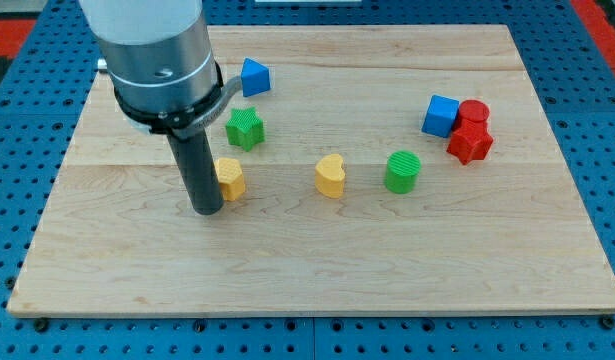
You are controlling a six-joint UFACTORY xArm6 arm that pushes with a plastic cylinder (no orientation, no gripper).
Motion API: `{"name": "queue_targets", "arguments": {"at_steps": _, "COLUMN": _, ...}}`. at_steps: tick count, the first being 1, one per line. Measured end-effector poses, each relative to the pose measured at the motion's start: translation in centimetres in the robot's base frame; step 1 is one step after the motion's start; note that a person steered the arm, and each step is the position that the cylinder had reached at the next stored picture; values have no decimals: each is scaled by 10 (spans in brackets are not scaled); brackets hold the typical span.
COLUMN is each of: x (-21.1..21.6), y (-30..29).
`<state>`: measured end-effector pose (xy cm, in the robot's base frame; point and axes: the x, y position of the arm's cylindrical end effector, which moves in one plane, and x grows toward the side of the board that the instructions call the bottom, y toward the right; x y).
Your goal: Move the red star left to the red circle
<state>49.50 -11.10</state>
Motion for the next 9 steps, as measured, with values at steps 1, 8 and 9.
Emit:
{"name": "queue_targets", "arguments": {"at_steps": 1, "x": -7, "y": 3}}
{"name": "queue_targets", "arguments": {"at_steps": 8, "x": -16, "y": 299}}
{"name": "queue_targets", "arguments": {"at_steps": 9, "x": -49, "y": 300}}
